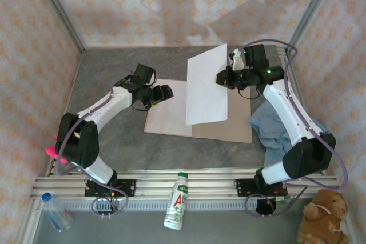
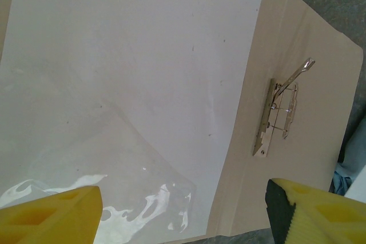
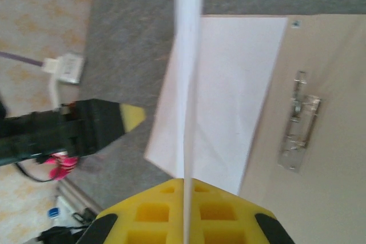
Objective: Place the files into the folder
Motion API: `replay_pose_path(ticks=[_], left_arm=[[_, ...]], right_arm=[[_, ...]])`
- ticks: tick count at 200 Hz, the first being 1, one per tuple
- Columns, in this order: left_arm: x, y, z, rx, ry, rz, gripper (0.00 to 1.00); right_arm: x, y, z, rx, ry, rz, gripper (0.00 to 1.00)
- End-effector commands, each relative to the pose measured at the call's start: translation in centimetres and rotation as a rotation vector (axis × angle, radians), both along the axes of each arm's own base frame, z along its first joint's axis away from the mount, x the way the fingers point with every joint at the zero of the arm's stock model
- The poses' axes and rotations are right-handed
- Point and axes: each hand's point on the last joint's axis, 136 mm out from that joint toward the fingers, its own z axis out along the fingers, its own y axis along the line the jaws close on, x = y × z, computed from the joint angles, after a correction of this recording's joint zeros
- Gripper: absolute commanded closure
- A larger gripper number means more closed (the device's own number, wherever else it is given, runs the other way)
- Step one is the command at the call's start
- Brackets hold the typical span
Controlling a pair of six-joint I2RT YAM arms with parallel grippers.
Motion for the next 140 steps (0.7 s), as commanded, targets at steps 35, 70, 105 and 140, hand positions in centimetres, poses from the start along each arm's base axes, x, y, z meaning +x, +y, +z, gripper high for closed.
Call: replay_pose_path(ticks=[35, 70, 105, 140], left_arm=[[-0.6, 0.6, 0.6, 0.028, -0.008, -0.008, 0.24], [-0.9, 0.7, 0.5, 0.038, -0.003, -0.01, 0.24], [-1.0, 0.8, 0.4, 0.041, -0.003, -0.01, 0.24], [-1.0, 0.8, 0.3, 0.041, 0.0, -0.01, 0.24]], right_arm=[[2.2, -6.0, -11.0, -0.276, 0.153, -0.133, 1.0], [1.9, -7.9, -14.2, -0.389, 0.216, -0.154, 1.0], [1.3, -9.3, -15.2, -0.458, 0.234, -0.169, 1.0], [0.8, -10.9, -15.9, -0.499, 0.258, -0.201, 1.0]])
